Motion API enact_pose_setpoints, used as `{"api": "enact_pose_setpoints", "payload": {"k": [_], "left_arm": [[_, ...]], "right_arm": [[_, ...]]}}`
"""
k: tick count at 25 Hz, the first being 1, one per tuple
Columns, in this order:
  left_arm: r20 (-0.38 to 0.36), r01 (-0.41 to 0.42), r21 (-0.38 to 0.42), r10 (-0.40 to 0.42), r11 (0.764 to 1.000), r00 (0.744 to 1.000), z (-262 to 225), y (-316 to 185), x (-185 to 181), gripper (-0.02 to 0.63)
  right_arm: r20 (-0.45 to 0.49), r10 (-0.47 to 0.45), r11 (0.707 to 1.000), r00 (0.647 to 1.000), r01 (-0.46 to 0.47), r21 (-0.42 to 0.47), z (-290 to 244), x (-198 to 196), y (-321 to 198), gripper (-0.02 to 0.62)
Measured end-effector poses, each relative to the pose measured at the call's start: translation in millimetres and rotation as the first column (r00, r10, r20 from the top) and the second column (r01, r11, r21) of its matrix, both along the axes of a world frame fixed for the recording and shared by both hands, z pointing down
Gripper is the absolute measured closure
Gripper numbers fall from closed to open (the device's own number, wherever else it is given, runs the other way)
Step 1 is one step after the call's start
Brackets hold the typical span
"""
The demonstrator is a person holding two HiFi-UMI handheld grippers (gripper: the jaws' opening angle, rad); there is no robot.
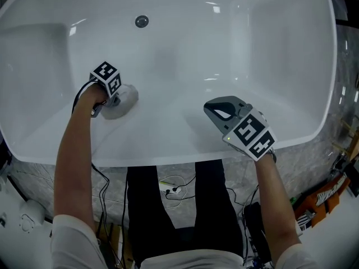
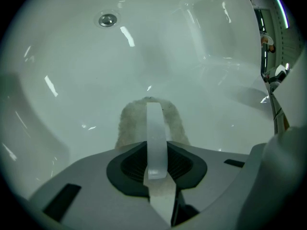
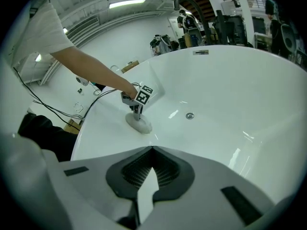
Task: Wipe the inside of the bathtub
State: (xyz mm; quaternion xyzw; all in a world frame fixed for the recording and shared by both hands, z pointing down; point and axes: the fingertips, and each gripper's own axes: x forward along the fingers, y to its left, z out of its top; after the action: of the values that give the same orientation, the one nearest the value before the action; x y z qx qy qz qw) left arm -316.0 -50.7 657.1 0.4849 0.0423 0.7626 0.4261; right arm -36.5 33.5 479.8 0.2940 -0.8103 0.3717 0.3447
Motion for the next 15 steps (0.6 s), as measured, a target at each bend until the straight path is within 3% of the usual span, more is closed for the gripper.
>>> {"api": "enact_pose_setpoints", "payload": {"k": [15], "left_arm": [[-0.055,-0.087,-0.046,0.084,0.995,0.995,2.5,39.0,104.1,0.509]], "right_arm": [[-0.013,0.107,0.994,0.994,-0.107,0.029,-11.8,66.2,34.2,0.592]]}}
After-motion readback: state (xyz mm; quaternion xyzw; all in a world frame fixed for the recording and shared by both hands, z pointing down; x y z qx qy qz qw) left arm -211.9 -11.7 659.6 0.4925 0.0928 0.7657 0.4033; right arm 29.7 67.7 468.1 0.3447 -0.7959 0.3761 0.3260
